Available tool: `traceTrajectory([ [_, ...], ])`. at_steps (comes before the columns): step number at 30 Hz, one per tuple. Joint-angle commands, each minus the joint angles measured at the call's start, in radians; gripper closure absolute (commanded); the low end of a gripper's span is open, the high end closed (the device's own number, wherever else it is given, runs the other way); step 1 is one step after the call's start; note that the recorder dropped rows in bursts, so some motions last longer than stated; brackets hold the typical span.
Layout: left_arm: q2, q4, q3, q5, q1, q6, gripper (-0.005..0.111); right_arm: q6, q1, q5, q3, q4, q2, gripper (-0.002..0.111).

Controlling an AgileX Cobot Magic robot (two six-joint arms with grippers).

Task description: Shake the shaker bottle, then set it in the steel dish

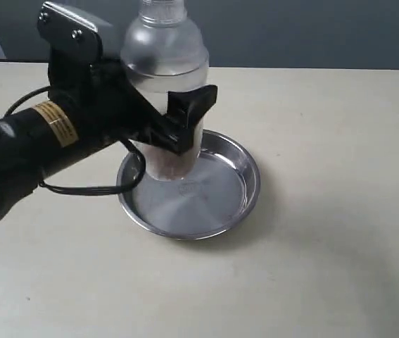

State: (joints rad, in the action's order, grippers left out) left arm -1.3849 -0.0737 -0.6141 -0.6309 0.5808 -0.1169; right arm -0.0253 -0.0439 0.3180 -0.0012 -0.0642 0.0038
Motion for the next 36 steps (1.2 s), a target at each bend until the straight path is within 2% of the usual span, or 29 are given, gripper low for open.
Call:
traceTrajectory([
  [1,0.121,0.004,-0.102,-0.032,0.010,0.005,0.107,-0.001,-0.004,-0.013,0.001,0.003,-0.004,0.109],
  [3,0.044,0.031,-0.074,0.114,0.010,0.008,0.107,-0.001,-0.004,-0.013,0.001,0.003,-0.004,0.109],
  [4,0.001,0.031,-0.049,0.110,0.010,0.000,0.107,-0.001,-0.004,-0.013,0.001,0.003,-0.004,0.109],
  [7,-0.052,-0.010,0.004,-0.093,0.010,-0.077,0.107,-0.001,-0.004,-0.013,0.001,0.003,-0.004,0.109],
  [9,0.011,-0.061,-0.013,-0.278,0.010,-0.085,0.107,-0.001,-0.004,-0.013,0.001,0.003,-0.004,0.109],
  [10,0.043,-0.089,-0.035,-0.309,0.010,-0.085,0.107,-0.001,-0.004,-0.013,0.001,0.003,-0.004,0.109],
  [12,0.102,-0.087,-0.073,-0.205,0.010,-0.060,0.107,-0.001,-0.004,-0.013,0.001,0.003,-0.004,0.109],
  [13,0.104,-0.056,-0.078,-0.097,0.010,-0.048,0.107,-0.001,-0.004,-0.013,0.001,0.003,-0.004,0.109],
  [15,0.040,-0.021,-0.052,0.050,0.010,-0.032,0.107,-0.001,-0.004,-0.013,0.001,0.003,-0.004,0.109],
  [16,-0.013,-0.017,-0.029,0.056,0.010,-0.038,0.107,-0.001,-0.004,-0.013,0.001,0.003,-0.004,0.109],
  [19,-0.067,-0.031,0.024,-0.123,0.010,-0.079,0.107,-0.001,-0.004,-0.013,0.001,0.003,-0.004,0.109],
  [20,-0.037,-0.061,0.021,-0.254,0.010,-0.084,0.107,-0.001,-0.004,-0.013,0.001,0.003,-0.004,0.109],
  [22,0.026,-0.078,-0.021,-0.385,0.010,-0.082,0.107,-0.001,-0.004,-0.013,0.001,0.003,-0.004,0.109],
  [23,0.076,-0.063,-0.059,-0.374,0.010,-0.077,0.107,-0.001,-0.004,-0.013,0.001,0.003,-0.004,0.109],
  [24,0.104,-0.037,-0.088,-0.302,0.010,-0.058,0.107,-0.001,-0.004,-0.013,0.001,0.003,-0.004,0.109],
  [27,0.081,0.000,-0.115,0.072,0.010,-0.022,0.107,-0.001,-0.004,-0.013,0.001,0.003,-0.004,0.109],
  [29,-0.017,0.002,-0.067,0.114,0.010,-0.042,0.107,-0.001,-0.004,-0.013,0.001,0.003,-0.004,0.109],
  [31,-0.067,-0.024,-0.023,-0.003,0.010,-0.112,0.107,-0.001,-0.004,-0.013,0.001,0.003,-0.004,0.109],
  [32,-0.061,-0.070,-0.021,-0.123,0.010,-0.137,0.107,-0.001,-0.004,-0.013,0.001,0.003,-0.004,0.109],
  [34,-0.008,-0.144,-0.055,-0.270,0.010,-0.132,0.107,-0.001,-0.004,-0.013,0.001,0.003,-0.004,0.109],
  [35,0.034,-0.146,-0.081,-0.297,0.010,-0.122,0.107,-0.001,-0.004,-0.013,0.001,0.003,-0.004,0.109],
  [36,0.067,-0.135,-0.117,-0.252,0.010,-0.099,0.107,-0.001,-0.004,-0.013,0.001,0.003,-0.004,0.109],
])
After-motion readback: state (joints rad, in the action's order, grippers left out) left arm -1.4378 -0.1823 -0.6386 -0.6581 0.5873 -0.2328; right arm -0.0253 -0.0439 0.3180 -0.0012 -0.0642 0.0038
